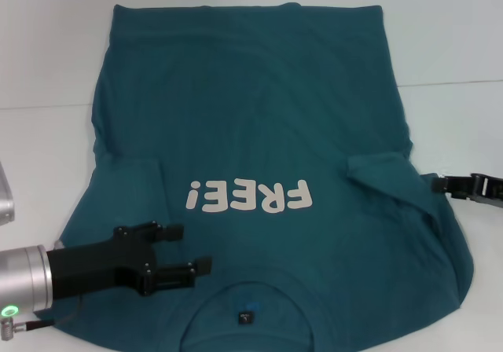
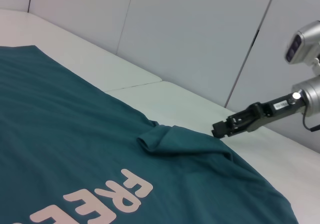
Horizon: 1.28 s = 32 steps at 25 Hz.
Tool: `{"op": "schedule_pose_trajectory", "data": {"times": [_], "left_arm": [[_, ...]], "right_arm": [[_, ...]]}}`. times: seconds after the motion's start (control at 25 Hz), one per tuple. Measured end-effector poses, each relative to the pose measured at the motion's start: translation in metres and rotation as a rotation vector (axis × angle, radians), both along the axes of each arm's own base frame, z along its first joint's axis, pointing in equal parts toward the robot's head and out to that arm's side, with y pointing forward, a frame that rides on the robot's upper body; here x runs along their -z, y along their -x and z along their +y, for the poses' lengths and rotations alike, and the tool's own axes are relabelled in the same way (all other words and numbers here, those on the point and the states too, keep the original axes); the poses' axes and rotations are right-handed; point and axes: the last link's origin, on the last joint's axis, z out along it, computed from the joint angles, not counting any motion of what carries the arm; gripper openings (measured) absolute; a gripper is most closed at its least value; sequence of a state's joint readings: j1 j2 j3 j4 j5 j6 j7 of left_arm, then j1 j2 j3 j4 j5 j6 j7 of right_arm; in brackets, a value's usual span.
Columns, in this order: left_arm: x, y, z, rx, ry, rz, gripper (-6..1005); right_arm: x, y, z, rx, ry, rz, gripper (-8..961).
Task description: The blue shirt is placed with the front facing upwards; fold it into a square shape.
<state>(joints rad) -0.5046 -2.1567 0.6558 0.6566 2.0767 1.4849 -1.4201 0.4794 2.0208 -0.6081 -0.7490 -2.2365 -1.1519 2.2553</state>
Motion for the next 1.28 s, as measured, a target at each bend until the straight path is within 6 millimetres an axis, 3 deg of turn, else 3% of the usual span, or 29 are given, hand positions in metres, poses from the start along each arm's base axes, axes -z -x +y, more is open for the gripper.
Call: {"op": "schedule_pose_trajectory", "data": {"times": [0.08,0.32,0.72,1.28], "left_arm": [[0.0,0.0,0.0,0.001,0.0,0.0,874],[0.0,-0.001,0.001,0.003,0.001,0.0,874],[0.001,-0.004,0.002,0.014,0.009,0.0,875],[0.001,-0.004,0.001,0.016,0.011,0.001,875]], "right_arm": [[-0.003,-0.004,-0.005,0.011,-0.002,0.01,499],[-0.005,-0.014,-0.015,0.044,-0.008,0.025,500],[0.002,-0.012,-0.017,0.041,0.015,0.033,489],[0.01,-0.01,-0.012,0.043,0.026,0.041,241]]}}
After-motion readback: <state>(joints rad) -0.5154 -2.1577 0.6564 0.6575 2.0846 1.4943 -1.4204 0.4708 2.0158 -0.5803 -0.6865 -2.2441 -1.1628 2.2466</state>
